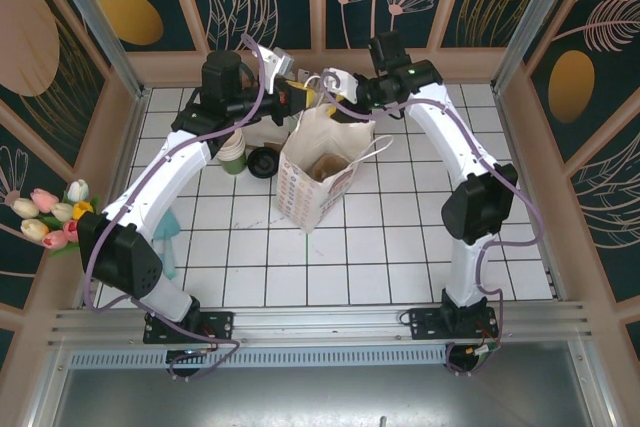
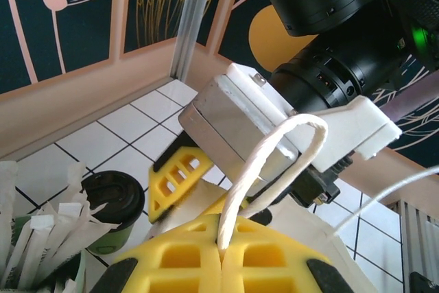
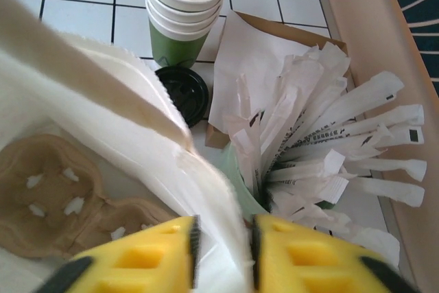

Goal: Pack the takeout coffee

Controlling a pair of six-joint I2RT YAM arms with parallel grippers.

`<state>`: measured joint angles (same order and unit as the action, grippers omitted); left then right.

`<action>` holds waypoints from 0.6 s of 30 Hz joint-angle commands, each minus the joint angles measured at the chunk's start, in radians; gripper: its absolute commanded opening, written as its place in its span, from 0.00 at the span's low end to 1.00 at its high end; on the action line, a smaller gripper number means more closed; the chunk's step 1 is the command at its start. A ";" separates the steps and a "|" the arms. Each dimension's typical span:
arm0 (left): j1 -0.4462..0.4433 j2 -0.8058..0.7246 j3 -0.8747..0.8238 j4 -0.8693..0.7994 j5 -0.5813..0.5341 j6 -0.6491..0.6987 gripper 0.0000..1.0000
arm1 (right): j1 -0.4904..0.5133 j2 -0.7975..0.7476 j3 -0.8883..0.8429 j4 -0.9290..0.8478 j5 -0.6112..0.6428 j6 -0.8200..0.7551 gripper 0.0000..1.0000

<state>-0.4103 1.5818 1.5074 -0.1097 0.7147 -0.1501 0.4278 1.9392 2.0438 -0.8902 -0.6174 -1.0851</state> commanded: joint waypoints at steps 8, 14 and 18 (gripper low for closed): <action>0.002 -0.064 -0.029 0.140 0.039 -0.079 0.03 | 0.021 -0.325 -0.322 0.130 0.123 0.424 0.02; 0.003 -0.074 -0.008 0.166 0.048 -0.134 0.75 | 0.071 -0.401 -0.382 0.065 0.283 0.744 0.00; 0.003 -0.145 -0.042 0.200 -0.080 -0.159 0.98 | 0.103 -0.412 -0.383 0.010 0.368 0.901 0.00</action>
<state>-0.4103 1.5112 1.4693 0.0162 0.7116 -0.2760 0.5148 1.5528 1.6733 -0.8318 -0.3424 -0.3809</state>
